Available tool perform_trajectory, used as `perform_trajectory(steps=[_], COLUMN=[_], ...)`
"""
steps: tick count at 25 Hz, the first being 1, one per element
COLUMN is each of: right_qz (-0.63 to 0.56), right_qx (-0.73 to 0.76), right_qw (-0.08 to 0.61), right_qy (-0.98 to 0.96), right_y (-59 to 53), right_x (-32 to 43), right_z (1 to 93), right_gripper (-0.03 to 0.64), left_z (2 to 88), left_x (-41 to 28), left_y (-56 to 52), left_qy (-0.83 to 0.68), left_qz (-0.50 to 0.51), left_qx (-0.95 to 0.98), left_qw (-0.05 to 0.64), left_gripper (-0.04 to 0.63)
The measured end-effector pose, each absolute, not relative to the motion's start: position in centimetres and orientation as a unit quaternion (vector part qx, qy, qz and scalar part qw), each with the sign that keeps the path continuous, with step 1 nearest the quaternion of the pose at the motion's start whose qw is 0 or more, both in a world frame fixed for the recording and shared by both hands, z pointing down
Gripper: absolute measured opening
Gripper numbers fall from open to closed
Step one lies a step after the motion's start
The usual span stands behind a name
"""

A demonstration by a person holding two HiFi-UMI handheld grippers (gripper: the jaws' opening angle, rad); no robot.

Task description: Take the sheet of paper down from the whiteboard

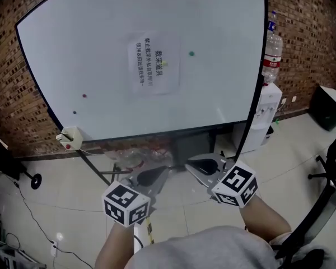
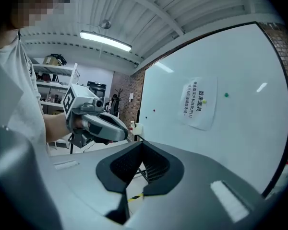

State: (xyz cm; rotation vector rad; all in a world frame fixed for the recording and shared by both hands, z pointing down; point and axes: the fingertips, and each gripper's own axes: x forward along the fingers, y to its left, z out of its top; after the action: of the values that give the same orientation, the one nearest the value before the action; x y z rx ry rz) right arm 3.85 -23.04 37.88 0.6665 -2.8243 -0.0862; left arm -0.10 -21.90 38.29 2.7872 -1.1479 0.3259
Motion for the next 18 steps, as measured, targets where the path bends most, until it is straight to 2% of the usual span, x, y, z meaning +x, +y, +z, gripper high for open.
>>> perform_trajectory(steps=[18], right_qz=[-0.047], right_qx=[0.248], right_qw=[0.112], right_qy=[-0.961], right_y=[-37.5], right_x=[0.1], right_z=[36.4], right_gripper=[-0.002], left_z=[36.3], left_x=[-3.9], left_y=[-36.8], left_qy=[-0.366], left_qz=[0.097], left_qx=[0.925], left_qw=[0.03], left_gripper=[0.002])
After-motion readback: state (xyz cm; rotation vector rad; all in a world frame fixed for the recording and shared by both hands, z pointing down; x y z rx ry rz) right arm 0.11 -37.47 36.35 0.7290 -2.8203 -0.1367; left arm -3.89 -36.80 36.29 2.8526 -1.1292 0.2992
